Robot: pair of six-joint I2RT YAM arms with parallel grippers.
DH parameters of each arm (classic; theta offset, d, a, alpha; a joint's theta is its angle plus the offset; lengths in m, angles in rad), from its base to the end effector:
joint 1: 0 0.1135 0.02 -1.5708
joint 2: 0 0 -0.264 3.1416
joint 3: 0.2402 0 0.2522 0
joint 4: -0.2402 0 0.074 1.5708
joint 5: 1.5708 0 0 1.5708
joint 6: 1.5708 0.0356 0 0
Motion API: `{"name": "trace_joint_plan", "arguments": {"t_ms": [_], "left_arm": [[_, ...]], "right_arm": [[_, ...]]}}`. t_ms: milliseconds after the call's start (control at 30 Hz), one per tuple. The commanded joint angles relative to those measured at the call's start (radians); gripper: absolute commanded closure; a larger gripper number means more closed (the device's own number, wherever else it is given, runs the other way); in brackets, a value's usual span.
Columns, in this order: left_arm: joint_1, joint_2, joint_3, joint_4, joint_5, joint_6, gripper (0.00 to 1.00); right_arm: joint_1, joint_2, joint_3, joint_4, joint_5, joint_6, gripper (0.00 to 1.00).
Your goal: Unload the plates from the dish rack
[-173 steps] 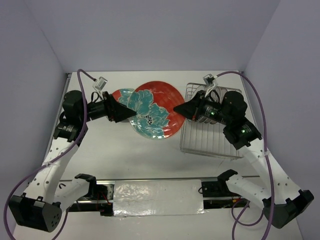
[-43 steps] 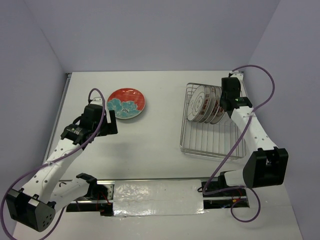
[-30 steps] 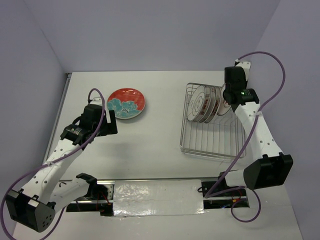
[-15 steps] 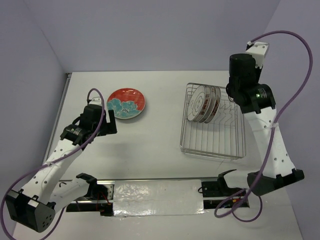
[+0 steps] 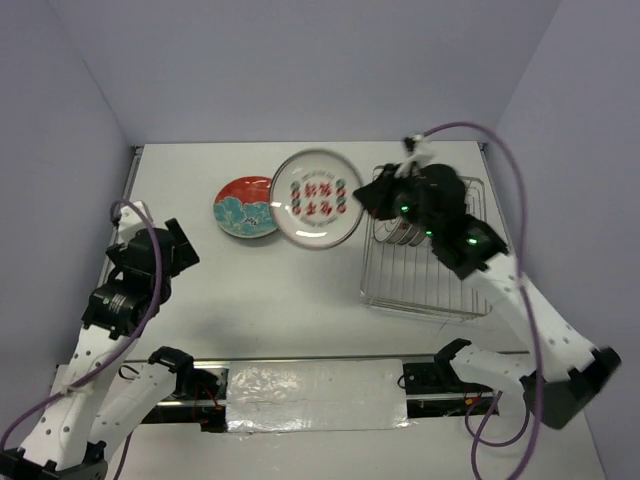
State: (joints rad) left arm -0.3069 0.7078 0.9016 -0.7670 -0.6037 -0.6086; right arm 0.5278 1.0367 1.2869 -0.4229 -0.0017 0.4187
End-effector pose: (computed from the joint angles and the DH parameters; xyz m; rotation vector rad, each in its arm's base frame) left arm 0.1348 -0.0215 0.3352 -0.6378 1.9319 0.0774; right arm 0.1866 0.1089 0.4407 -0.0991 1.7921 0.6891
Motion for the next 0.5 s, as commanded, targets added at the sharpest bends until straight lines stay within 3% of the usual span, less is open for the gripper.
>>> {"name": "trace_joint_plan", "arguments": {"t_ms": [0, 200, 467], "left_arm": [[0.02, -0.059, 0.033, -0.022, -0.117, -0.054, 0.0], [0.023, -0.077, 0.028, -0.009, -0.105, -0.043, 0.0], [0.025, -0.053, 0.026, 0.001, -0.074, -0.019, 0.01]], "right_arm": [[0.081, 0.103, -0.205, 0.295, -0.242, 0.176, 0.99], [0.204, 0.324, -0.301, 0.415, -0.196, 0.219, 1.0], [0.261, 0.605, -0.242, 0.415, -0.172, 0.226, 0.98]]}}
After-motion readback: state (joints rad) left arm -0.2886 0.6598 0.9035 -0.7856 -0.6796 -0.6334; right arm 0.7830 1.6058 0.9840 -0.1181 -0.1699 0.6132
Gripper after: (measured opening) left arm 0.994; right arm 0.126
